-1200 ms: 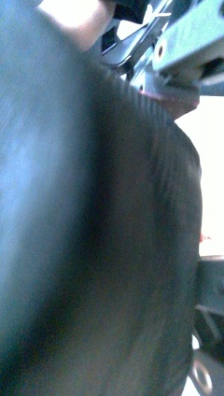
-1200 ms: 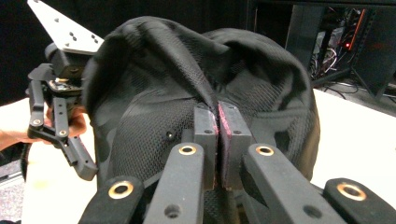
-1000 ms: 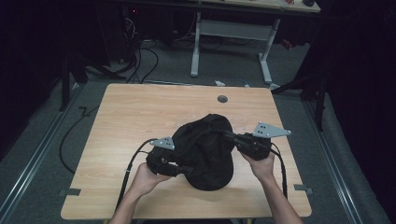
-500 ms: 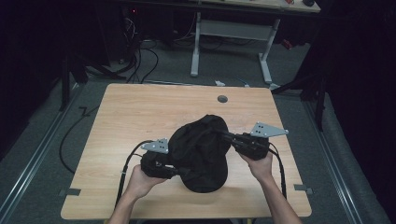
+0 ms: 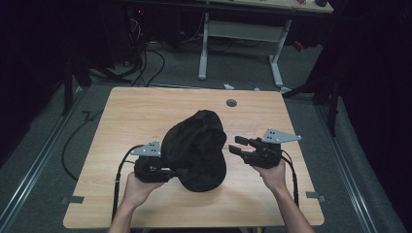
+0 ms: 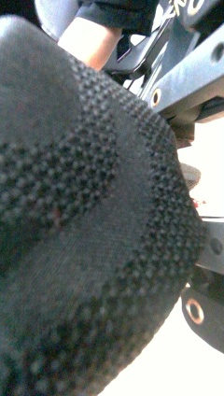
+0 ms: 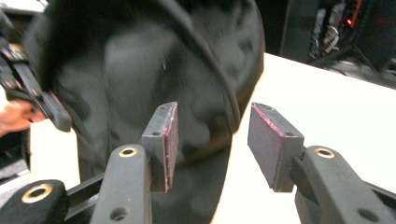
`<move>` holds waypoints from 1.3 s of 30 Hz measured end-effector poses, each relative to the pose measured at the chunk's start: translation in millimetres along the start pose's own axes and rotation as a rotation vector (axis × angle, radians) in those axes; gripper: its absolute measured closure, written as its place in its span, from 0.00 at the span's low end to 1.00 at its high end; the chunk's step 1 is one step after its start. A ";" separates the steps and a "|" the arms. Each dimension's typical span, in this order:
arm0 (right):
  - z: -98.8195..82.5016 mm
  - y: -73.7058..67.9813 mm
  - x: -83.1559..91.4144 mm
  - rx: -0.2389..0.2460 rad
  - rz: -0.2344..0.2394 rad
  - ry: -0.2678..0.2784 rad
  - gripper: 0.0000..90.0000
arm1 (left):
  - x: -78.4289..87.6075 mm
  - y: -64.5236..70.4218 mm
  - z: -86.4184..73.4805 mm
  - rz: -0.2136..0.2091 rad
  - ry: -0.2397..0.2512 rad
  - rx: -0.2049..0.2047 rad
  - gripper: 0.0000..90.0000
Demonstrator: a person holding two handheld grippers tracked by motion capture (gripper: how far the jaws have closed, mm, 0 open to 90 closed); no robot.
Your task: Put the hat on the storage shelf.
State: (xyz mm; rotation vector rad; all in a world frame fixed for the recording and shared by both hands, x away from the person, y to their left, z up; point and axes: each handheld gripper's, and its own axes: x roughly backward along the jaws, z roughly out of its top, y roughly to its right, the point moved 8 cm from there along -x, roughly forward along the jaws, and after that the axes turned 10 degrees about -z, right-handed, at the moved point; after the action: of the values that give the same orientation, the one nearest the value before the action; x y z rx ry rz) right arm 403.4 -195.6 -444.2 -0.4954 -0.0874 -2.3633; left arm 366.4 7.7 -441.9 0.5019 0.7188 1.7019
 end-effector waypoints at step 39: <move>-133.4 67.6 -19.3 -0.026 -0.418 -0.356 0.52 | 12.6 -15.4 30.3 0.172 0.201 -0.046 0.78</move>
State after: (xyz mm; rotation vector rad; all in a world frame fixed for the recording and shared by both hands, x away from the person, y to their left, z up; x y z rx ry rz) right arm 417.6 -260.1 -579.7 -0.9871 -0.3540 -2.6520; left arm 394.3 28.3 -431.3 0.3722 0.7968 1.9457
